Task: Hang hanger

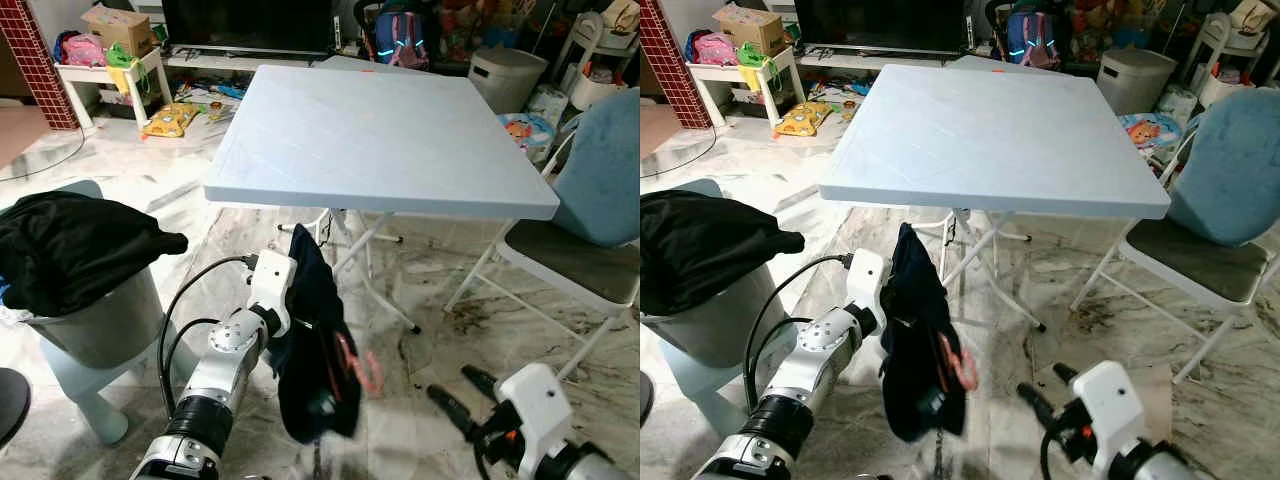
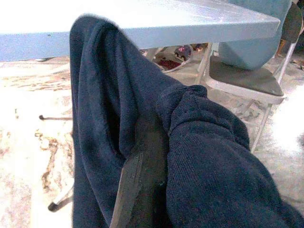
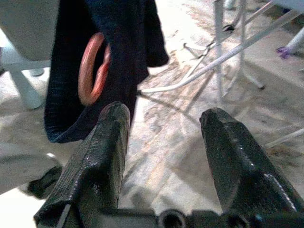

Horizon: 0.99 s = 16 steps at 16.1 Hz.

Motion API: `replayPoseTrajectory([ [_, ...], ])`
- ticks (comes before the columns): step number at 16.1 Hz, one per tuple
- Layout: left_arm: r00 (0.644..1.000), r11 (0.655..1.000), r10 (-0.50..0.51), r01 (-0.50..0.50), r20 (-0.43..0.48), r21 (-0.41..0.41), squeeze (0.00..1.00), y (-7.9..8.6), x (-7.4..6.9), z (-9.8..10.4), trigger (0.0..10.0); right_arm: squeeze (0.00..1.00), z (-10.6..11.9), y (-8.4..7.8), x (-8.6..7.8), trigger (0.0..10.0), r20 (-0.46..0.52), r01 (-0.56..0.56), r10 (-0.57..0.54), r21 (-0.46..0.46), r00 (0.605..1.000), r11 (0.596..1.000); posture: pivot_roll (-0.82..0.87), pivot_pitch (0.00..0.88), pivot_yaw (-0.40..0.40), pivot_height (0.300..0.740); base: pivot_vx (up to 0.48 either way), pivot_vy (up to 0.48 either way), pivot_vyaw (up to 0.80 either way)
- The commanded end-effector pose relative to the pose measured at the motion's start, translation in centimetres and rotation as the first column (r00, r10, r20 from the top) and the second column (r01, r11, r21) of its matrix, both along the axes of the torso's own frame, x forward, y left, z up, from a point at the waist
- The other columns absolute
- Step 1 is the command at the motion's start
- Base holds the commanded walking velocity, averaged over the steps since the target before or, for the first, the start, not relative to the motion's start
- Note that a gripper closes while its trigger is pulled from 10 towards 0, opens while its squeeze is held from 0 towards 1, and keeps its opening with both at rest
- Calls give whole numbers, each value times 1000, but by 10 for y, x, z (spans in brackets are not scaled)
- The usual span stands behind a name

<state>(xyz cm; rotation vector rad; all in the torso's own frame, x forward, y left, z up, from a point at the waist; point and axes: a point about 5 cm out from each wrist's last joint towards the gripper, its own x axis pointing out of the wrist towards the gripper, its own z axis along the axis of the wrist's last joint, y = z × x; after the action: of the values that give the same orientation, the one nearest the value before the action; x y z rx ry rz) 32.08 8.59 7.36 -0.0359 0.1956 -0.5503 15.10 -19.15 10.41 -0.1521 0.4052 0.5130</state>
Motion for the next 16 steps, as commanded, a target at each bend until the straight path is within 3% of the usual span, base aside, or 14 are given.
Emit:
replayPoseTrajectory([
  [1,999,999,11,-9,36,-44,0,-3,9,14,0,1000,-3,-2,-1,10000,-14,0,0,-2,1000,1000,-16,0,-34,740,0,0,0],
  [3,999,995,32,-30,15,-99,0,-6,18,22,0,1000,-8,-3,-2,10000,-30,18,-18,1,999,1000,-15,0,-36,740,0,0,0],
  [6,999,995,37,-33,39,-97,0,-10,29,34,0,1000,-5,-2,5,10000,-19,51,-50,28,999,998,-16,0,-34,740,0,0,0],
  [12,998,991,22,-14,55,-136,0,-29,39,50,0,1000,-2,27,25,10000,-13,123,-123,164,992,979,-19,0,-28,740,0,0,0],
  [16,997,987,17,-4,79,-161,0,-39,47,65,0,1000,-9,36,32,10000,-35,103,-99,154,994,983,-18,0,-28,740,0,0,0],
])
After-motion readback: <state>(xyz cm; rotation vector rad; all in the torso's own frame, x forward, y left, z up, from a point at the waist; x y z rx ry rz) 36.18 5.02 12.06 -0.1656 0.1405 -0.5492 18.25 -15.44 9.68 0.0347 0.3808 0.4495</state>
